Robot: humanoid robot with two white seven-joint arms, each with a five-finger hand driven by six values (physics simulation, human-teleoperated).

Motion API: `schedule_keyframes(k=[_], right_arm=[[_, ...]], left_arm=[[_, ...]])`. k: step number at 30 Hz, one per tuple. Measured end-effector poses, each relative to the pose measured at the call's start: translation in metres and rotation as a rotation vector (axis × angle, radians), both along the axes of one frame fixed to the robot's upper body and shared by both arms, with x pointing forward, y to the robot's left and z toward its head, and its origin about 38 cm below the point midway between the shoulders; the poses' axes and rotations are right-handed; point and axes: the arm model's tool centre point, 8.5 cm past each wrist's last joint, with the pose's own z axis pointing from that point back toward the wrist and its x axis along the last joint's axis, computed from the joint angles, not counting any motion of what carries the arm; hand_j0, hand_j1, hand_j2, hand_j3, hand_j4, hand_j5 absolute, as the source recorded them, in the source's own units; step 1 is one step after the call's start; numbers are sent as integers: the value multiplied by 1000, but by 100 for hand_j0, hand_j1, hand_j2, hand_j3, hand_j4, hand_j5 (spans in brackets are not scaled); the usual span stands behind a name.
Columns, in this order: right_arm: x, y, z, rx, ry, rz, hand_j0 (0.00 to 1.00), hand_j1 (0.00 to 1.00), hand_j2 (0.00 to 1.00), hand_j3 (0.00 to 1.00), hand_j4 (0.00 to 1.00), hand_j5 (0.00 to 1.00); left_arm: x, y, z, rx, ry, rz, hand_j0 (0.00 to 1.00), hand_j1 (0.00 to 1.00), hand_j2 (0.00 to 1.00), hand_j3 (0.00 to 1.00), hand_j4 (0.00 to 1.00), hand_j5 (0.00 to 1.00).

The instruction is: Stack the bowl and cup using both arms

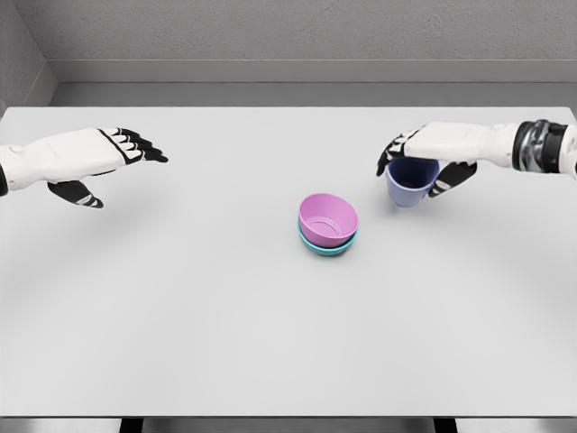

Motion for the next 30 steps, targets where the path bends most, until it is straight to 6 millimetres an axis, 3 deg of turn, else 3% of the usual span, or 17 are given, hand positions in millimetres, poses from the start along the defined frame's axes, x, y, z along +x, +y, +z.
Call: schedule_keyframes(k=[30], right_arm=[[-1,16,40,29,-92,57,69,69,69,69,69,69]], left_arm=[[0,0,0,0,-1,-1,100,100,100,100,100,100]])
